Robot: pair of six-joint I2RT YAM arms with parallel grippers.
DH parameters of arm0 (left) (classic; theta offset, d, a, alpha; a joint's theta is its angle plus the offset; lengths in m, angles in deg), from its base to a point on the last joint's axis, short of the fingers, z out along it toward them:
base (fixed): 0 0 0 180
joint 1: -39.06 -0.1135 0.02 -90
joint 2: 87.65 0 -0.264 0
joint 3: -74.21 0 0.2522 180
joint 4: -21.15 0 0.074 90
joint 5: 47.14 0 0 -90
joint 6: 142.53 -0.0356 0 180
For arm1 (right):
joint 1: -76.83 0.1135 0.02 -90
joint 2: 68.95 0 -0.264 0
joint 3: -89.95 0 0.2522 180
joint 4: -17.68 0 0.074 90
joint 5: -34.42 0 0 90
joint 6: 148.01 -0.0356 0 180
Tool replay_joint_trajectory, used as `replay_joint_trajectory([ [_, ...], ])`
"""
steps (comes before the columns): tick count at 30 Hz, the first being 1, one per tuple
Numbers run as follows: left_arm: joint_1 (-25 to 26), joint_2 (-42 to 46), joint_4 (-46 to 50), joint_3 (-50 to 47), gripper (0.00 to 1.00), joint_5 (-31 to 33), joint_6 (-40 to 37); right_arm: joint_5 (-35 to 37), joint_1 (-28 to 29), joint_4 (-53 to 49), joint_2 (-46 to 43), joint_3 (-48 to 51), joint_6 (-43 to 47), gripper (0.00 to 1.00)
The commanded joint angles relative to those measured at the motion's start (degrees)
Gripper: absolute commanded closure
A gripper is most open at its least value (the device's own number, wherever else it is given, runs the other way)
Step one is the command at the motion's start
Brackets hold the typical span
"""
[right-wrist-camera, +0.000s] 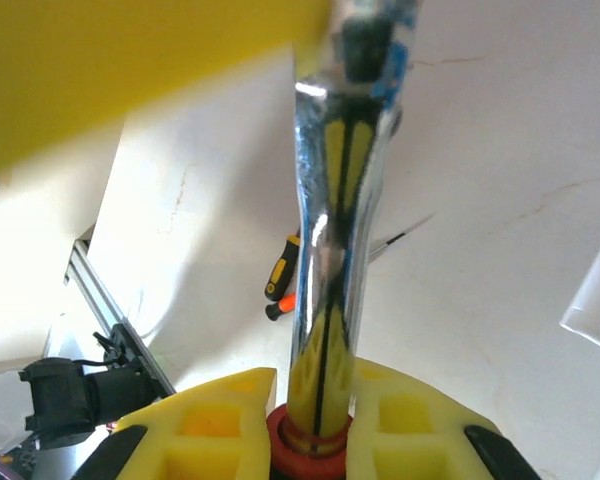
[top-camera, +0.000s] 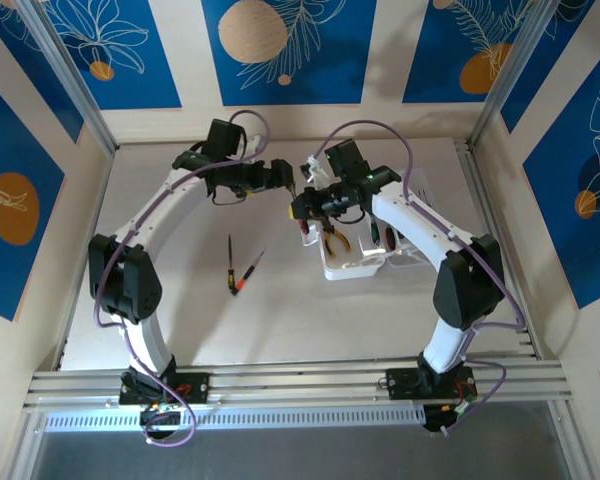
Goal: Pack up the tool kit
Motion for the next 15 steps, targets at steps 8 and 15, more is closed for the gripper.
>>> replay_joint_trajectory([
  [8,-6.89,5.61,12.95,-6.77,0.00,17.66,-9.27,17.58,-8.63,-14.05,-7.11,5.16,8.79,1.00],
  [15,-6.89,6.85,12.77,-15.41,0.00,20.59,-9.62,26.14,-11.96,-16.57,-6.21,8.18,12.21,1.00],
])
